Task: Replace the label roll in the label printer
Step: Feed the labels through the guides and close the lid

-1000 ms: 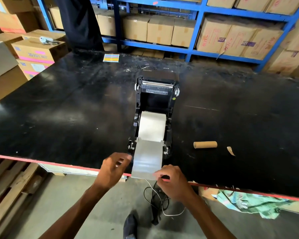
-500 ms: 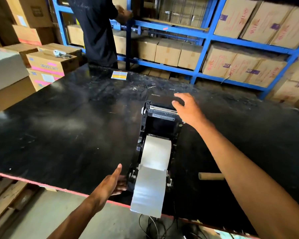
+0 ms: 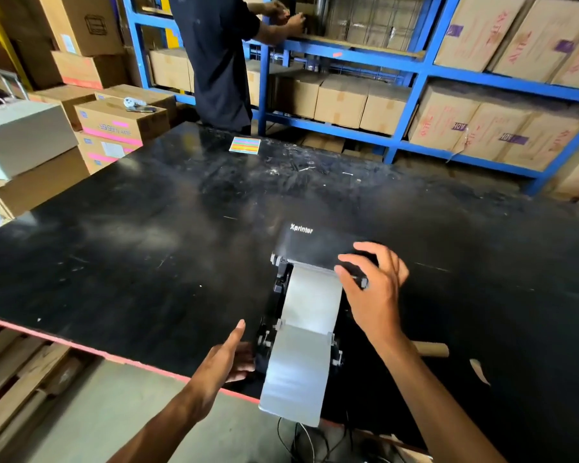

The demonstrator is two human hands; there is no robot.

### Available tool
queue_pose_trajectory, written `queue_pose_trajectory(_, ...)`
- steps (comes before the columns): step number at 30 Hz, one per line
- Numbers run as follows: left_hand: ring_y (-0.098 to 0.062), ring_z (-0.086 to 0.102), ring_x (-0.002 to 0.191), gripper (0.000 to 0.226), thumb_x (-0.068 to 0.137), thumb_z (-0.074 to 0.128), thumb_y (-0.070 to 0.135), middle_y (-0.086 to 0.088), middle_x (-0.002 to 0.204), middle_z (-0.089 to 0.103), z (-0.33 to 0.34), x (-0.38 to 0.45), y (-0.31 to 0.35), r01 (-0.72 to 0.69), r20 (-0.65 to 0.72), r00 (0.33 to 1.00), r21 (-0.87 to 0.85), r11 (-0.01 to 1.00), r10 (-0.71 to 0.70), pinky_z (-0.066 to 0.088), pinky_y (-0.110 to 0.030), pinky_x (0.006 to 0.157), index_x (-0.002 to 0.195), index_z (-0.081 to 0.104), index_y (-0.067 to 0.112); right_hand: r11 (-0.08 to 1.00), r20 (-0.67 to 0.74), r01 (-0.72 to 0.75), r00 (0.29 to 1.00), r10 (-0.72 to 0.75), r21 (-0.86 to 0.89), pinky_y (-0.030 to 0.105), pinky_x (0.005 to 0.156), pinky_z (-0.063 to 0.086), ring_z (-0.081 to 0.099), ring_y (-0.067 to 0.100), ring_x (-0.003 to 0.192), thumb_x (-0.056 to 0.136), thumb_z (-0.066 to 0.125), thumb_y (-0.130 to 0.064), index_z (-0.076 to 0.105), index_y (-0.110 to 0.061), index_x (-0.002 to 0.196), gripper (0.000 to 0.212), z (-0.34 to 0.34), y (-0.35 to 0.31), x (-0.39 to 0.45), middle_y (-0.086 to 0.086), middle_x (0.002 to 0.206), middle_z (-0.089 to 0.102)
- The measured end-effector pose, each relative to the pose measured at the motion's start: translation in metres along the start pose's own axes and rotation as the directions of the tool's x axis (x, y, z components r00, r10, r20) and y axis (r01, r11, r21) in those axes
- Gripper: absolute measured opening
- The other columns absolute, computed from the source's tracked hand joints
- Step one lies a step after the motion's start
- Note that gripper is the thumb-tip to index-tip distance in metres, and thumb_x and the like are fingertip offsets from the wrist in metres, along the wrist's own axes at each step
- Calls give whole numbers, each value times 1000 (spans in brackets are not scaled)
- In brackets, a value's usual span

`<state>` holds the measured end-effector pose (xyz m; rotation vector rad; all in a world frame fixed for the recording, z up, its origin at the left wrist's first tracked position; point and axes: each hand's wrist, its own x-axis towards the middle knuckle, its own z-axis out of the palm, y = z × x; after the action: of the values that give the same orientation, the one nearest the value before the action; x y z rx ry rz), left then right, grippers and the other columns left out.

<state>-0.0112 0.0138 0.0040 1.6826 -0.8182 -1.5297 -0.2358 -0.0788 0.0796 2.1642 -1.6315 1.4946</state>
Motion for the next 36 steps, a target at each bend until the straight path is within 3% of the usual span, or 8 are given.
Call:
queue_pose_trajectory(6, -28, 68, 101, 74, 84, 37, 69, -17, 110, 71, 3, -8, 0, -27, -10, 1000, -113, 993, 26, 45, -45, 104, 146, 28, 31, 979, 220, -196, 954, 205, -62, 36, 114, 2, 6, 20, 145, 61, 72, -50, 25, -28, 145, 99, -13, -1, -70, 4, 160, 10)
queue_pose_trajectory(11, -24, 71, 96, 94, 58, 42, 86, -11, 105, 73, 3, -11, 10, -15, 9, 1000, -68, 998, 16, 50, -40, 93, 133, 44, 30, 957, 381, -131, 897, 225, -259, 45, 114, 3, 6, 27, 145, 51, 67, -65, 1, -31, 149, 123, -6, 7, -103, 13, 159, 6)
queue_pose_trajectory(14, -23, 70, 95, 92, 67, 51, 78, -11, 105, 73, 7, -14, 13, -23, -2, 1000, -26, 999, 23, 49, -42, 98, 142, 32, 27, 966, 377, -185, 894, 241, -179, 43, 116, 2, 2, 19, 145, 55, 64, -65, 7, -32, 148, 114, -7, 10, -107, 4, 160, 2)
queue_pose_trajectory(17, -23, 70, 96, 89, 75, 58, 69, -11, 108, 73, 6, -13, 13, -21, 3, 1000, 29, 999, 21, 47, -44, 100, 145, 31, 22, 882, 361, -471, 826, 433, 22, 44, 117, 7, 4, 15, 144, 64, 62, -63, 19, -38, 146, 96, -14, 12, -105, -8, 160, 7)
queue_pose_trajectory(21, -23, 71, 94, 59, 78, 57, 66, -9, 102, 75, 1, -13, 17, -22, 69, 997, 92, 996, 16, 48, -45, 100, 116, 61, 21, 469, 475, -837, 546, 691, 281, 48, 115, 29, 35, 18, 137, 62, 70, -64, 36, -40, 138, 86, -11, 20, -117, -3, 150, 39)
queue_pose_trajectory(24, -24, 69, 94, 45, 86, 54, 54, -9, 101, 73, 2, -8, 14, -20, 57, 998, 97, 995, 14, 48, -42, 97, 112, 62, 19, 227, 562, -882, 442, 699, 412, 42, 112, 36, 53, 16, 124, 73, 69, -48, 46, -27, 134, 68, -5, 14, -127, 0, 134, 58)
queue_pose_trajectory(30, -23, 70, 96, 44, 86, 51, 53, -6, 100, 76, 2, 1, 10, 15, 67, 997, 121, 992, -24, 45, -39, 97, 100, 73, 18, 187, 582, -900, 402, 707, 394, 35, 103, 37, 55, 2, 104, 92, 52, -32, 61, -35, 99, 12, 0, 7, -135, -18, 108, 62)
queue_pose_trajectory(36, -20, 70, 92, 37, 92, 48, 45, -3, 91, 77, 2, 7, 9, -35, 90, 996, 122, 992, 24, 47, -30, 82, 96, 73, 17, 192, 553, -882, 427, 716, 431, 25, 88, 45, 58, -1, 97, 94, 48, -24, 60, -32, 98, 14, 0, 3, -133, -16, 105, 63)
